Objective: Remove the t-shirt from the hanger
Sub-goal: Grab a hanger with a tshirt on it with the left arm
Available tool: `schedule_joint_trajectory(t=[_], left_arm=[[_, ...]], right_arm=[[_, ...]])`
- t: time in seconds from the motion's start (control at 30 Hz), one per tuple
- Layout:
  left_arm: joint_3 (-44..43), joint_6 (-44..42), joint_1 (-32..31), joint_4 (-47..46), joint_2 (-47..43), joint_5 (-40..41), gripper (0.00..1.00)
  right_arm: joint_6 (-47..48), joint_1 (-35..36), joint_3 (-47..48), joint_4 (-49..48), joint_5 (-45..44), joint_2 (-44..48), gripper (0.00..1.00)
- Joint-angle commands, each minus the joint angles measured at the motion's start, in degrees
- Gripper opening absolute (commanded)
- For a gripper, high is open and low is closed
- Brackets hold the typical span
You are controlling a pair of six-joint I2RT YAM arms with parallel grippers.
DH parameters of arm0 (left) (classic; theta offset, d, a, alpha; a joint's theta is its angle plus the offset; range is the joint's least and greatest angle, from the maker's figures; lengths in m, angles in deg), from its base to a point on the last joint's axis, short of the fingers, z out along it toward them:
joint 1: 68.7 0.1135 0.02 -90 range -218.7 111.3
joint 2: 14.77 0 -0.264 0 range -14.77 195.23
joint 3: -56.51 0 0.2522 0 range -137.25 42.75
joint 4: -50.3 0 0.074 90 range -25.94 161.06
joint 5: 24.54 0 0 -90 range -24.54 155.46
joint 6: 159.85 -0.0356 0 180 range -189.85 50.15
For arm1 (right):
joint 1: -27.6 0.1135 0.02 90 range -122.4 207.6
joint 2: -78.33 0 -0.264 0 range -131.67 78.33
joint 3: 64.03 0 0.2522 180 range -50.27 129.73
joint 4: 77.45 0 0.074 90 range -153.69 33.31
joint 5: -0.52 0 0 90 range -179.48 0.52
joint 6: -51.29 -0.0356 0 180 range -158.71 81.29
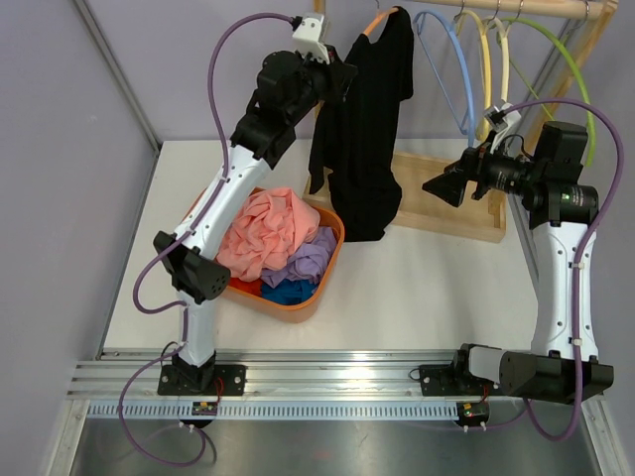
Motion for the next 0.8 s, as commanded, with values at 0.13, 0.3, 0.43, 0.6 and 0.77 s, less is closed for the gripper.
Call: schedule_joint_trajectory(t=[0.13, 0.3, 0.43, 0.6, 0.77], left_arm=[[-0.7, 3.1, -0.3, -17.2, -6.5, -3.6, 0.00], [5.7, 3.8, -0.3, -16.8, -11.1, -5.0, 0.00], [17.2, 3.4, -0.3, -19.4, -19.0, -6.0, 0.00], [24.9, 3.9, -0.3, -15.1, -26.3, -10.9, 0.00], [32.0, 3.9, -0.3, -9.1, -33.2, -13.3, 0.00]], right_arm=[[-0.5, 0.5, -0.3, -2.9, -0.6, 2.2, 0.96], [0.7, 0.5, 0.0, -2.2, -0.3, 2.6, 0.97], [6.6, 0.5, 1.2, 1.5, 5.5, 3.0, 0.98], [15.1, 0.5, 2.9, 6.1, 13.9, 2.7, 0.99], [32.1, 0.5, 5.8, 16.4, 20.9, 2.6, 0.99]])
